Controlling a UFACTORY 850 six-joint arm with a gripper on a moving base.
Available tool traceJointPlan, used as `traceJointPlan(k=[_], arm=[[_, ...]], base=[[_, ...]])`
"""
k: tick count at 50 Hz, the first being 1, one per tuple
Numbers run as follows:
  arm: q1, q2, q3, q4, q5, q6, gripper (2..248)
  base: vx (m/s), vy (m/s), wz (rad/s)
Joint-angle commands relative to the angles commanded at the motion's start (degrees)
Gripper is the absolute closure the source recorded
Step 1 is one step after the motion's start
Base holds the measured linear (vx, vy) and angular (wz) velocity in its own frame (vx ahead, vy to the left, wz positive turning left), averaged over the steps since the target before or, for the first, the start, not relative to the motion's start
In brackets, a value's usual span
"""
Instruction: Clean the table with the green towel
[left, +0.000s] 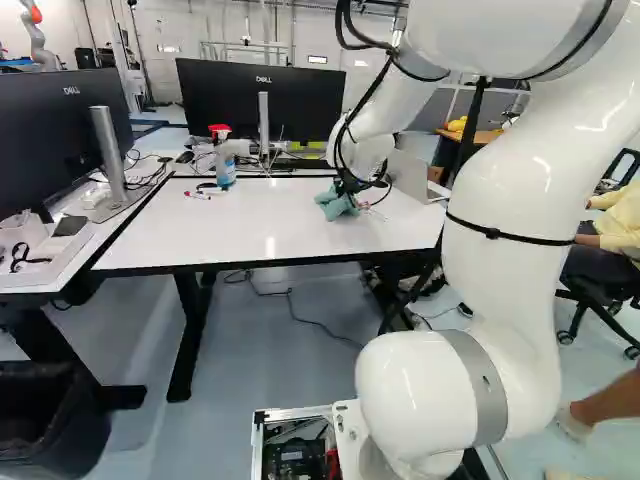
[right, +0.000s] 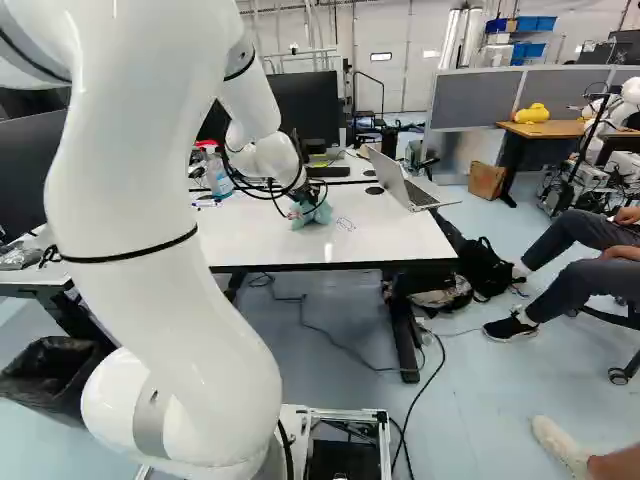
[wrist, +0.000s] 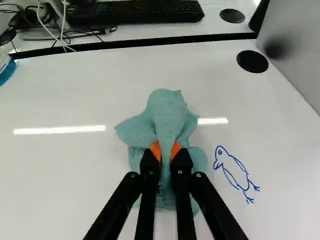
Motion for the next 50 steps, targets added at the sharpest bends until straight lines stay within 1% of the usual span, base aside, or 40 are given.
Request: traceJointPlan(k=[24, 42, 46, 50], arm=[[-4.19, -1.33, -1.46, 0.00, 2.42, 0.00, 210], [-7.29, -4.06, -2.39, 0.00, 3.53, 0.00, 210], [-7.75, -4.68, -2.55, 0.00, 3.90, 0.00, 210], [-7.75, -5.29, -2.68, 0.00, 4.39, 0.00, 210]], base=[[0.000, 0.000, 0.000], [0.000, 0.000, 0.000], [0.000, 0.000, 0.000], [0.000, 0.000, 0.000]])
